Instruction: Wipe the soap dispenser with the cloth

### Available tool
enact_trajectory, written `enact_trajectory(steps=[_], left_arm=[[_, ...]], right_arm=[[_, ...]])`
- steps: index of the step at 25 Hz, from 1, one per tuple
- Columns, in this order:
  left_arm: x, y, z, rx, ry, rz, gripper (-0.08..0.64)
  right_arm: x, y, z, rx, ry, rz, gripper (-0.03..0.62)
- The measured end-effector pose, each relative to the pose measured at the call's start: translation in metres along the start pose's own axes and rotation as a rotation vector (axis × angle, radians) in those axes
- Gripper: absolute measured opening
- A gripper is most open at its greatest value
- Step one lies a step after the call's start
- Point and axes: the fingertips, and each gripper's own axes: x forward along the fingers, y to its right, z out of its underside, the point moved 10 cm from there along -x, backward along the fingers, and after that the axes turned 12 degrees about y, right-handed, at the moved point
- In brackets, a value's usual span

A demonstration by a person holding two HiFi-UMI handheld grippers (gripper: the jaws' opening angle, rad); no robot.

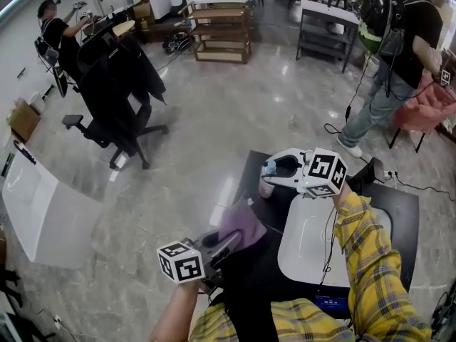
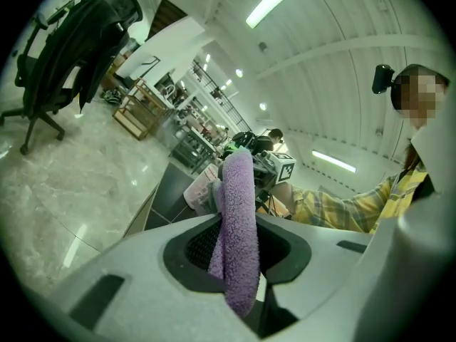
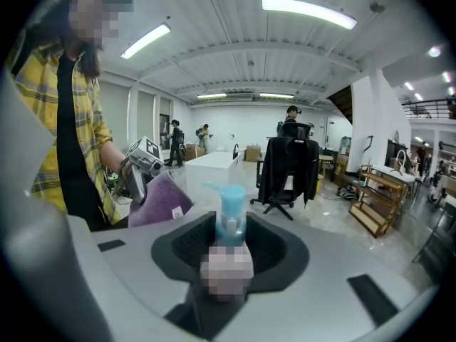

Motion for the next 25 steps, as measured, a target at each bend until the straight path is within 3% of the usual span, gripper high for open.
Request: enact_trajectory(steps=[9, 25], left_arm=[[0.014, -0.003, -0.003, -0.017, 0.009, -0.011, 0.077], [0.021, -0.003, 0.005, -0.027, -0.009, -0.010, 0.077]], right_arm=[[-0.001, -0.011, 0.001, 0.078, 0.023, 0.171, 0.121], [0.016, -0.045, 0.002, 0.187, 0.077, 0.710, 0.120]])
